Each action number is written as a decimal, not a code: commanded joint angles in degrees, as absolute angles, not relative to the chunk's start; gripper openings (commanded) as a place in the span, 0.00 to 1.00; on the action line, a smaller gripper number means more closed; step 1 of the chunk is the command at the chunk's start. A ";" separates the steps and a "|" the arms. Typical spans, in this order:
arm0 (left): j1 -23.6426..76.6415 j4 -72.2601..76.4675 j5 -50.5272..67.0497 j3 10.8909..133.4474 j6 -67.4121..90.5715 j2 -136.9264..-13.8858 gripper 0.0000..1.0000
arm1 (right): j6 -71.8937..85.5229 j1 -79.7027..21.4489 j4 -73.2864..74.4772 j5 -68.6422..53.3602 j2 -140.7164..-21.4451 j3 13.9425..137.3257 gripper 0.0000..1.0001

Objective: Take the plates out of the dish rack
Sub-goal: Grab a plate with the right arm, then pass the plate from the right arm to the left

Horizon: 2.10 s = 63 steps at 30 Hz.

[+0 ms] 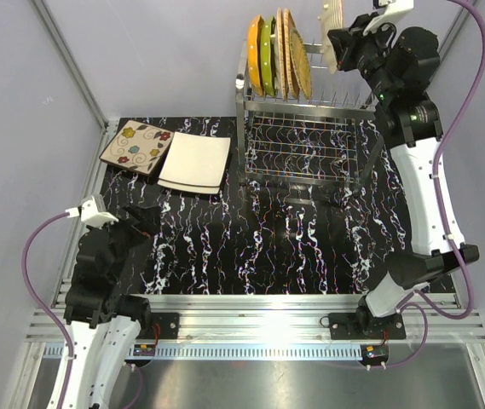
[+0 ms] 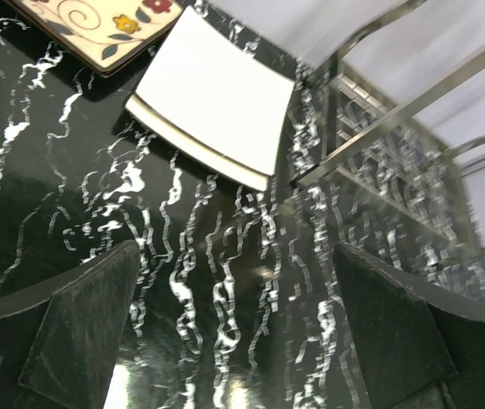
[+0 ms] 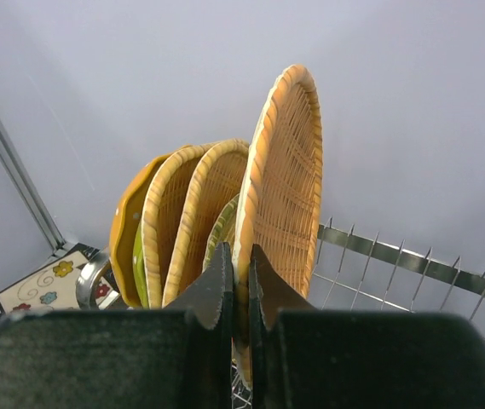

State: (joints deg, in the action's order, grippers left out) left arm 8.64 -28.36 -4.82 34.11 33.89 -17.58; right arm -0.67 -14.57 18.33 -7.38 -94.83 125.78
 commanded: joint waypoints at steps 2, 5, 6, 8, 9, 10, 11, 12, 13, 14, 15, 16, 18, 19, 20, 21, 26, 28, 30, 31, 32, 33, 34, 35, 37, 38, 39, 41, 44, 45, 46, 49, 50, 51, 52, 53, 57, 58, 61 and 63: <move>8.44 -24.17 -3.79 37.88 38.76 -16.96 0.99 | -3.69 -14.50 10.90 -10.37 -88.17 122.62 0.00; 8.52 -22.86 -1.59 38.58 40.16 -18.19 0.99 | -5.09 -14.50 9.67 -11.34 -85.27 119.10 0.00; 8.44 -22.42 -0.89 38.84 40.51 -18.63 0.99 | -5.36 -14.41 9.67 -11.77 -84.64 118.48 0.00; 8.44 -21.36 1.48 39.28 41.74 -20.21 0.99 | -6.50 -14.50 9.41 -13.09 -82.98 116.64 0.00; 8.44 -21.01 2.28 39.46 42.18 -20.65 0.99 | -6.76 -14.50 9.32 -13.27 -82.36 115.93 0.00; 8.44 -20.31 2.89 39.64 42.97 -21.70 0.99 | -7.38 -14.50 9.14 -14.05 -81.66 114.54 0.00; 8.52 -19.95 4.21 39.90 43.33 -22.14 0.99 | -7.82 -14.50 8.88 -14.41 -80.43 113.83 0.00; 8.53 -19.60 4.91 39.99 43.68 -22.58 0.99 | -8.08 -14.50 8.62 -14.85 -79.72 112.95 0.00; 8.53 -18.99 5.44 40.08 44.46 -23.46 0.99 | -8.96 -14.50 8.18 -15.90 -78.93 110.76 0.00; 8.44 -18.55 6.75 40.25 44.91 -23.64 0.99 | -9.49 -14.50 7.22 -16.60 -77.36 109.52 0.00; 8.44 -17.76 7.38 40.25 45.26 -24.08 0.99 | -10.62 -14.50 6.60 -17.92 -76.47 107.16 0.00; 8.52 -17.41 8.08 40.17 46.05 -24.69 0.99 | -11.16 -14.50 5.81 -18.54 -75.51 105.92 0.00; 8.44 -16.09 10.28 40.17 46.76 -25.40 0.99 | -12.47 -14.41 4.75 -20.64 -73.40 103.72 0.00; 8.44 -15.56 11.07 40.25 47.54 -26.10 0.99 | -13.35 -14.50 4.75 -21.26 -72.78 103.01 0.00; 8.44 -15.03 12.38 40.17 47.90 -26.54 0.99 | -13.62 -14.50 4.57 -21.88 -71.64 102.40 0.00; 8.44 -13.99 13.09 39.99 48.16 -26.89 0.99 | -14.41 -14.50 4.66 -23.28 -71.11 101.44 0.00; 8.52 -11.34 16.08 39.38 49.74 -29.00 0.99 | -17.13 -14.41 3.61 -28.20 -66.90 96.95 0.00; 8.44 -8.89 16.96 38.33 51.23 -29.62 0.99 | -18.45 -14.50 2.12 -31.63 -64.70 94.05 0.00; 8.44 -6.08 18.63 37.53 53.34 -30.40 0.99 | -20.03 -14.50 1.23 -35.92 -63.20 91.25 0.00; 8.44 -5.28 19.94 36.92 53.96 -30.67 0.99 | -20.30 -14.50 0.62 -37.34 -61.89 90.36 0.00; 8.44 -4.66 20.47 36.57 54.49 -31.02 0.99 | -20.56 -14.50 0.62 -38.57 -61.35 89.57 0.00; 8.44 -3.79 21.00 36.48 55.45 -31.63 0.99 | -21.18 -14.68 0.53 -41.02 -60.83 88.26 0.00; 8.44 -3.26 22.05 36.04 55.89 -31.99 0.99 | -21.70 -14.94 0.61 -42.00 -59.95 87.72 0.00; 8.52 -2.99 22.50 35.95 56.25 -32.25 0.99 | -22.14 -15.29 0.53 -42.71 -59.59 87.19 0.00; 8.44 -1.67 23.38 35.42 57.21 -32.87 0.99 | -24.34 -16.08 1.66 -44.47 -58.54 85.70 0.00; 8.44 -1.41 24.07 35.33 57.48 -32.87 0.99 | -25.39 -17.13 2.37 -44.73 -58.19 85.26 0.00; 8.44 -0.80 24.26 35.07 58.00 -32.96 0.99 | -27.75 -17.92 3.07 -45.17 -57.92 84.21 0.00; 8.44 -0.18 24.78 34.54 58.44 -33.05 0.99 | -31.44 -19.42 5.70 -45.53 -56.61 81.76 0.00; 8.44 3.15 26.10 32.88 61.51 -33.57 0.99 | -42.32 -24.07 8.69 -44.65 -54.41 77.98 0.00; 8.44 4.12 26.54 32.35 62.39 -33.84 0.99 | -44.36 -26.26 9.57 -44.30 -54.06 77.09 0.00; 8.44 5.09 27.50 31.30 63.27 -34.10 0.99 | -46.12 -27.41 10.71 -43.95 -53.36 76.30 0.00; 8.44 8.78 29.26 29.54 66.26 -34.98 0.99 | -50.79 -30.31 12.38 -43.15 -52.65 74.27 0.00; 8.44 10.01 29.62 29.27 66.88 -35.33 0.99 | -52.54 -30.67 12.74 -43.15 -52.56 73.48 0.00; 8.44 10.63 30.32 28.83 67.67 -35.85 0.99 | -53.60 -31.80 13.53 -43.15 -52.47 72.95 0.00; 8.44 11.07 30.67 28.65 68.02 -36.12 0.99 | -54.74 -32.16 13.97 -43.15 -52.30 72.43 0.00; 8.44 11.77 31.11 28.65 68.38 -36.38 0.99 | -56.93 -32.78 14.06 -43.15 -52.21 71.20 0.00; 8.44 12.13 33.13 28.48 69.17 -38.49 0.99 | -63.00 -35.41 16.16 -42.72 -51.42 68.12 0.00; 8.52 12.39 34.00 28.39 69.17 -38.84 0.99 | -64.32 -36.12 16.35 -42.54 -51.07 67.33 0.00; 8.52 13.97 35.94 27.78 69.87 -40.08 0.99 | -68.81 -38.14 16.70 -41.75 -50.54 64.52 0.00; 8.44 15.29 36.91 27.25 70.66 -40.87 0.99 | -71.71 -39.37 16.70 -41.14 -50.10 62.58 0.00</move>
State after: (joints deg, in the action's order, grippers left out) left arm 8.64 9.89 32.25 28.32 68.99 -40.27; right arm -63.83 -37.85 19.77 -42.48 -51.86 63.46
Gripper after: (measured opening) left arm 0.985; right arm 0.059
